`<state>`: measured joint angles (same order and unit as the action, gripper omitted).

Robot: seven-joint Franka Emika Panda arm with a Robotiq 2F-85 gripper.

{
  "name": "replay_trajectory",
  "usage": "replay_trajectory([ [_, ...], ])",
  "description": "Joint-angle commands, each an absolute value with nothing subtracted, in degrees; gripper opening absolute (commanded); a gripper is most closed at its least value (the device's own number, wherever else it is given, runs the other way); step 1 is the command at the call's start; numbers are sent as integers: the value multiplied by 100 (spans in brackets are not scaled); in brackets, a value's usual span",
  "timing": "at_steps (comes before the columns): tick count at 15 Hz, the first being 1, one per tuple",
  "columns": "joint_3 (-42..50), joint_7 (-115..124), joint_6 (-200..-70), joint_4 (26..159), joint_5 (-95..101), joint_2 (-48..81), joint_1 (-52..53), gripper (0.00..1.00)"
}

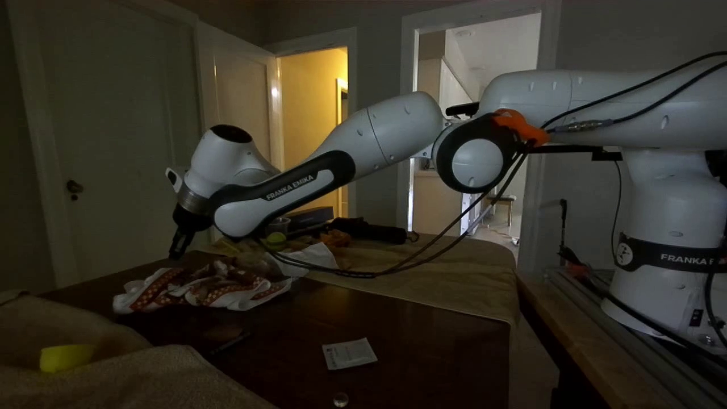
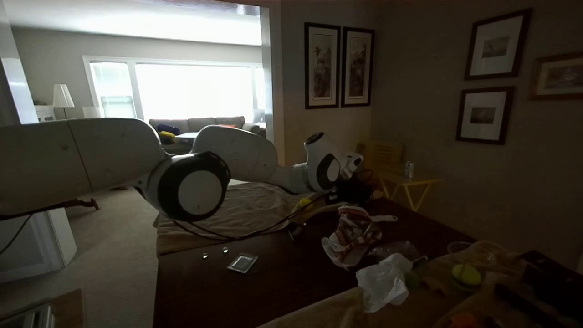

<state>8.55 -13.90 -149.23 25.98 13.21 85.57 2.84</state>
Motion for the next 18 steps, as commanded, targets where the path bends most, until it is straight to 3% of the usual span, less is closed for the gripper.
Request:
replay_trajectory([
  [1,18,-2197,-15470,2853,945,8557,54,0],
  [6,-670,-2947,-15320,2906,652,8590,-139,0],
  [12,-691,-3087,-14894,2710,664,8587,-136,0],
  [18,-771,-2833,-13193,2665,312,8529,-173,0],
])
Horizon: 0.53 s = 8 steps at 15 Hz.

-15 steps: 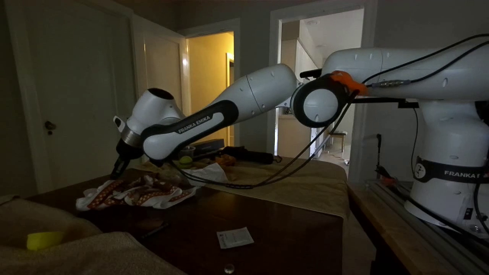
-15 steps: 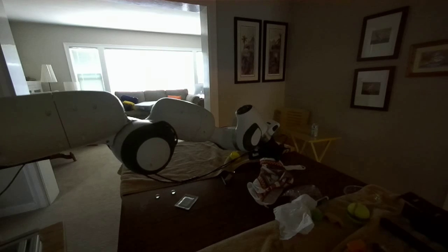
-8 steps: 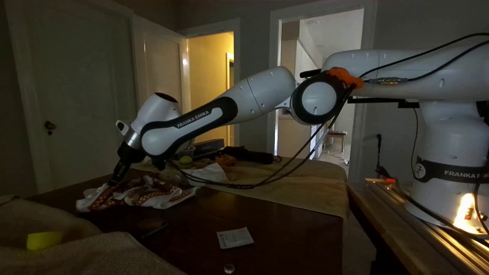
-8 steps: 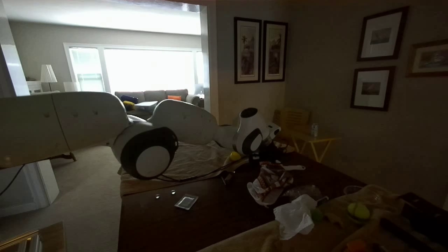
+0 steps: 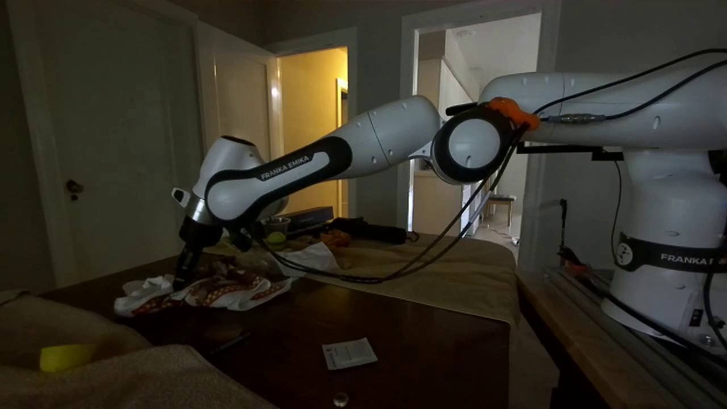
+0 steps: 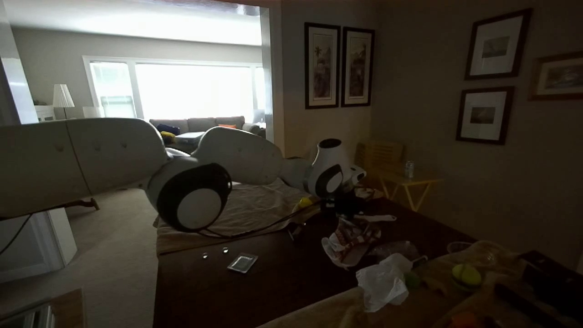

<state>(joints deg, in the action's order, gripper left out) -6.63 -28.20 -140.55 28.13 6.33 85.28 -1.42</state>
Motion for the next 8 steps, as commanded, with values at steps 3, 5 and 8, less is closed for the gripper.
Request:
replay_trajectory([
  [3,-806,-2752,-12324,2560,91,8502,-177,0],
  [5,-897,-2765,-11967,2632,-63,8374,-200,0],
  [8,-1312,-3037,-11634,2699,-515,8213,-266,0],
])
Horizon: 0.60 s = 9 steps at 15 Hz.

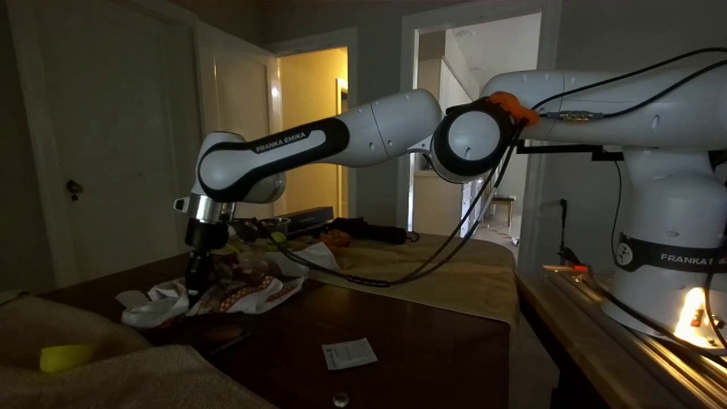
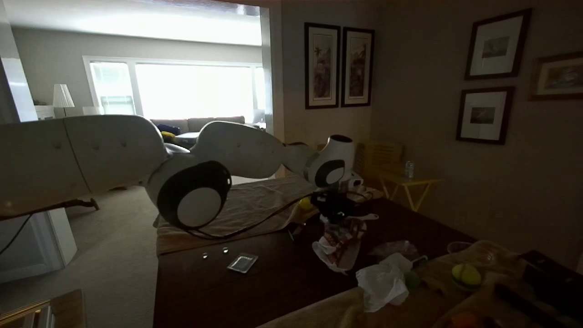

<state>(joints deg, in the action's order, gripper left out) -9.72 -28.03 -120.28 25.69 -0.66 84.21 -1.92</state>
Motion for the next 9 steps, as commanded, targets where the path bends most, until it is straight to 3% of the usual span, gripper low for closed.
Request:
replay_trajectory([
  [1,-1362,-3033,-11531,2675,-587,8184,-255,0],
  [9,-835,-2970,-12040,2564,-226,8088,47,0],
])
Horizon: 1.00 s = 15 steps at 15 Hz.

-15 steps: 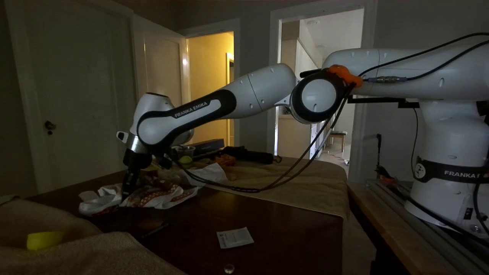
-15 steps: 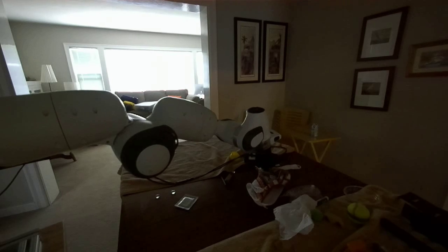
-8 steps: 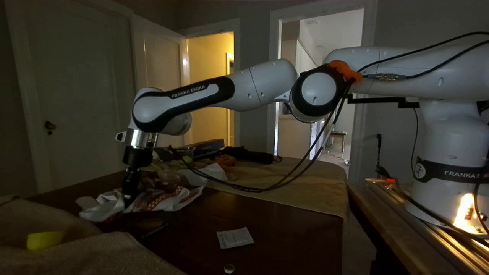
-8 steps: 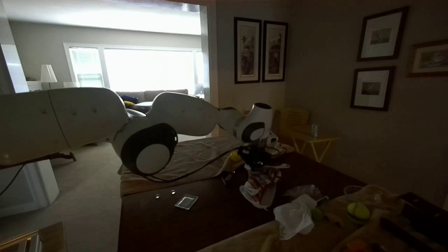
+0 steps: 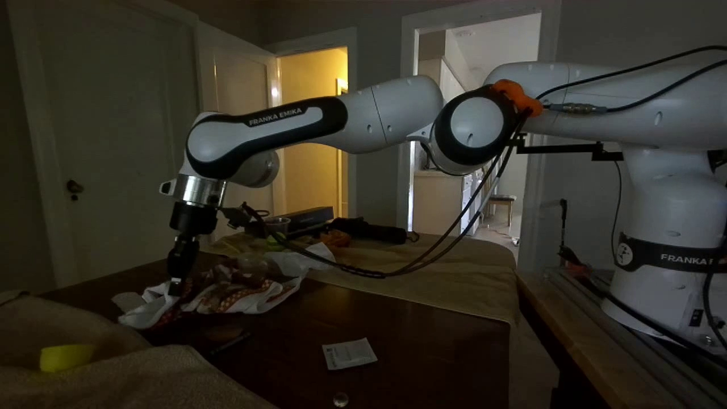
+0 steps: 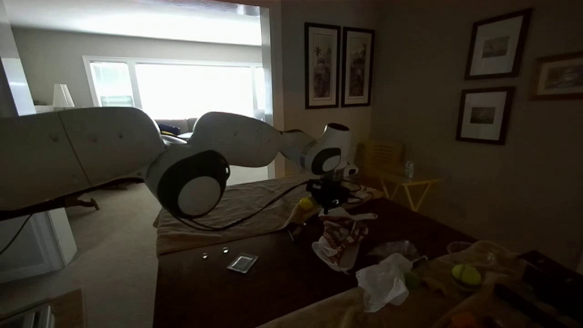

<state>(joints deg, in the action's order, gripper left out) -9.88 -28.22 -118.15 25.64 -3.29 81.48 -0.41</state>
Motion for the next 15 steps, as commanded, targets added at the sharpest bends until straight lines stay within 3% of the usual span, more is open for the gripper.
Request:
replay_trajectory([
  [1,-807,-2991,-12115,2564,-225,8089,60,0],
  [5,-638,-3099,-12397,2558,-120,8029,105,3],
  [6,-613,-3160,-12444,2556,-101,8025,110,19],
  [7,-604,-3253,-12470,2555,-88,8014,109,29],
  [9,-567,-3399,-12488,2559,-57,7992,122,36],
  [15,-499,-3895,-12509,2585,4,8032,115,78],
])
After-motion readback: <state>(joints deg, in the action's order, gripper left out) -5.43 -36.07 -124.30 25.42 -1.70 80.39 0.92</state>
